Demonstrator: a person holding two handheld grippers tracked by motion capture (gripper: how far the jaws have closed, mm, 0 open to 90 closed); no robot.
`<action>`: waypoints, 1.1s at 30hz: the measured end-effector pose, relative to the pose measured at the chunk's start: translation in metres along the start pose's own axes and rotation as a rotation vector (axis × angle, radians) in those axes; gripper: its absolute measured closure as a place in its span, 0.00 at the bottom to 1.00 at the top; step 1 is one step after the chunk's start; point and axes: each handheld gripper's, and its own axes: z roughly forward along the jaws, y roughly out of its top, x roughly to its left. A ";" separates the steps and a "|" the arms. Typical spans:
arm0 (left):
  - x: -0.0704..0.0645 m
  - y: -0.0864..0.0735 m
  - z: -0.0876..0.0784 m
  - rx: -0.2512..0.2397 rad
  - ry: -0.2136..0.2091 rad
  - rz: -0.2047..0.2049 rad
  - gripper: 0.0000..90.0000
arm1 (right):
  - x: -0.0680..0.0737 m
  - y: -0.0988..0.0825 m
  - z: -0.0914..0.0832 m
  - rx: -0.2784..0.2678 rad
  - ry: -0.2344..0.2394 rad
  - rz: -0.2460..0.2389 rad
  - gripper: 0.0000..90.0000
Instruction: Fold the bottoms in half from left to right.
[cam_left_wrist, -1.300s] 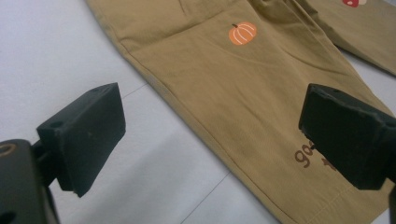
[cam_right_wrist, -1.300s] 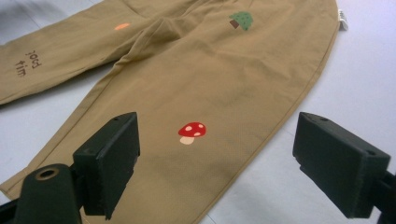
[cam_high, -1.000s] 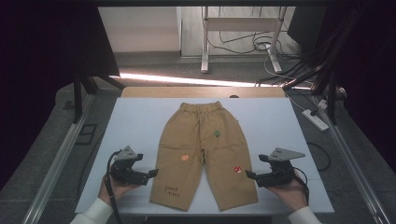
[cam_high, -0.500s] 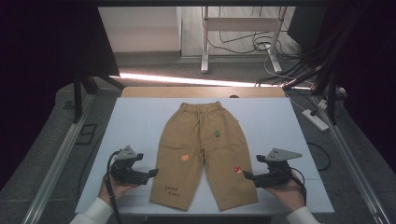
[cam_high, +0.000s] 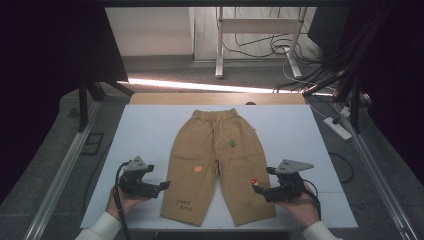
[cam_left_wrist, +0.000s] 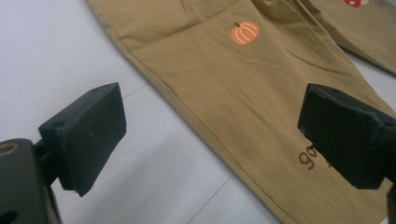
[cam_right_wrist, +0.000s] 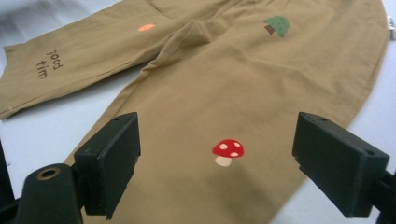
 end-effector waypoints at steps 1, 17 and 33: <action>0.000 0.000 0.000 0.000 -0.001 -0.001 0.09 | 0.001 0.000 0.001 0.004 0.002 -0.002 0.18; 0.000 0.001 0.000 -0.001 0.002 0.000 0.09 | 0.023 0.014 0.022 -0.003 0.066 -0.038 0.18; 0.001 0.003 0.000 -0.008 0.001 -0.004 0.09 | 0.046 0.028 0.048 0.020 0.125 -0.081 0.18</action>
